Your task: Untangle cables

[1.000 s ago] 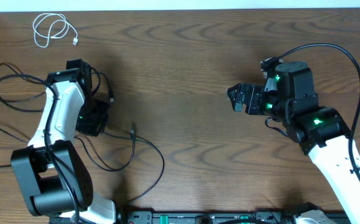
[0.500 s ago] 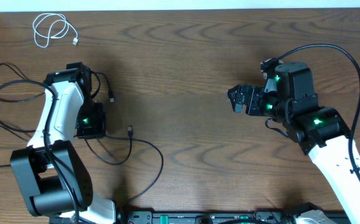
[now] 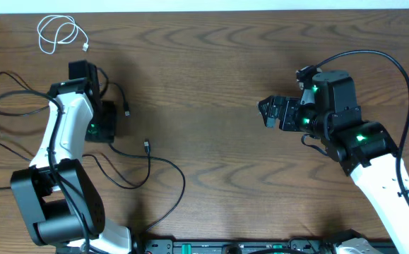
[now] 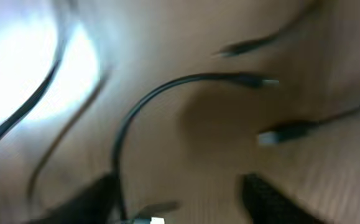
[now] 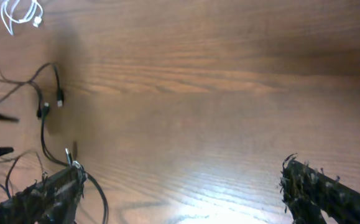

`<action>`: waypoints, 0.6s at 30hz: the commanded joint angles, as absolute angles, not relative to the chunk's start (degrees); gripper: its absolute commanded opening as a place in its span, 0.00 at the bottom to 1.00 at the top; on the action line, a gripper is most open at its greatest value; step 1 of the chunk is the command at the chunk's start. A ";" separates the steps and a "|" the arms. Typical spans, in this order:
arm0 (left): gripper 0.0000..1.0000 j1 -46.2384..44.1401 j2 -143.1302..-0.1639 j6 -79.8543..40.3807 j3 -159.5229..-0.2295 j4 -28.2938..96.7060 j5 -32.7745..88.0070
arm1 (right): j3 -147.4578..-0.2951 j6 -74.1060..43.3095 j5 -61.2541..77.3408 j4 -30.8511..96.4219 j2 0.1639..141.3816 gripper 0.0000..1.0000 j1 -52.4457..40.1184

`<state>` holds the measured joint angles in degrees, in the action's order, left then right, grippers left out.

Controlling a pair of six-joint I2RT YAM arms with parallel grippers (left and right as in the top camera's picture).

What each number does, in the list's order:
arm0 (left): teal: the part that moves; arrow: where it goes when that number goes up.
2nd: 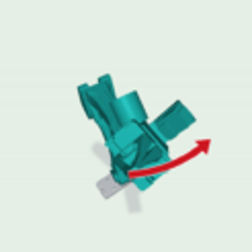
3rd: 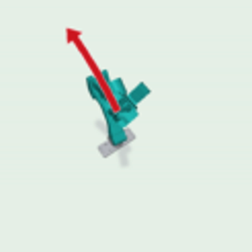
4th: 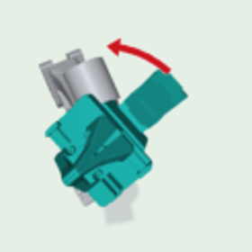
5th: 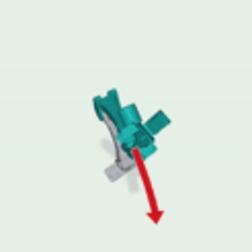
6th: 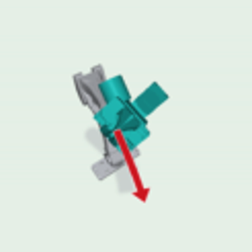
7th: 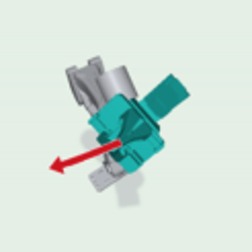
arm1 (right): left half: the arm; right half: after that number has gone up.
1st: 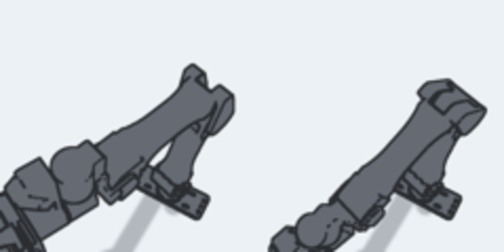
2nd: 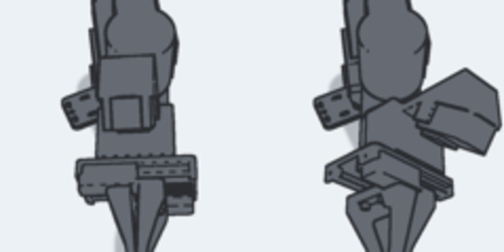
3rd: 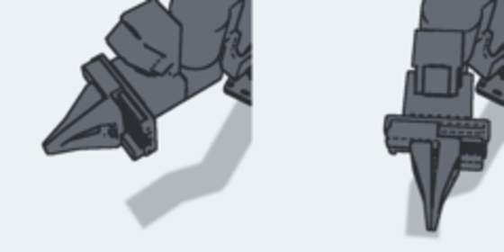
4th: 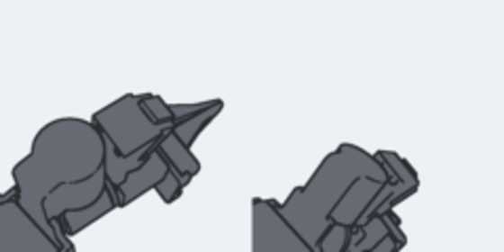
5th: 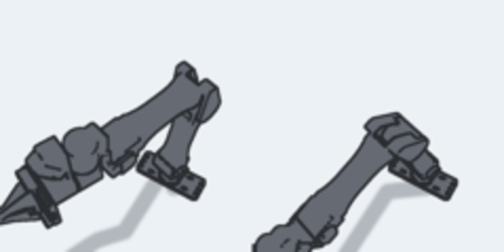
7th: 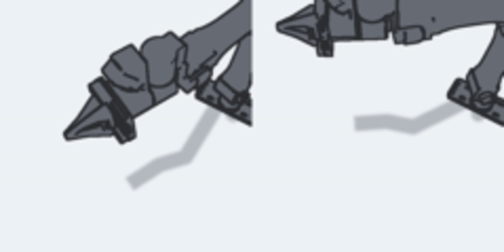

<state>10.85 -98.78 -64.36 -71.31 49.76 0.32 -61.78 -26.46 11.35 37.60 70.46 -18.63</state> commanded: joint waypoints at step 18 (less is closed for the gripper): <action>0.81 15.46 -99.29 -38.11 -71.75 38.87 -15.64 | -62.13 -25.63 10.63 37.69 70.52 0.98 -18.41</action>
<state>15.35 -98.78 -39.75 -71.31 38.94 -14.00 -61.78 -26.48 11.03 37.87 70.46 -18.63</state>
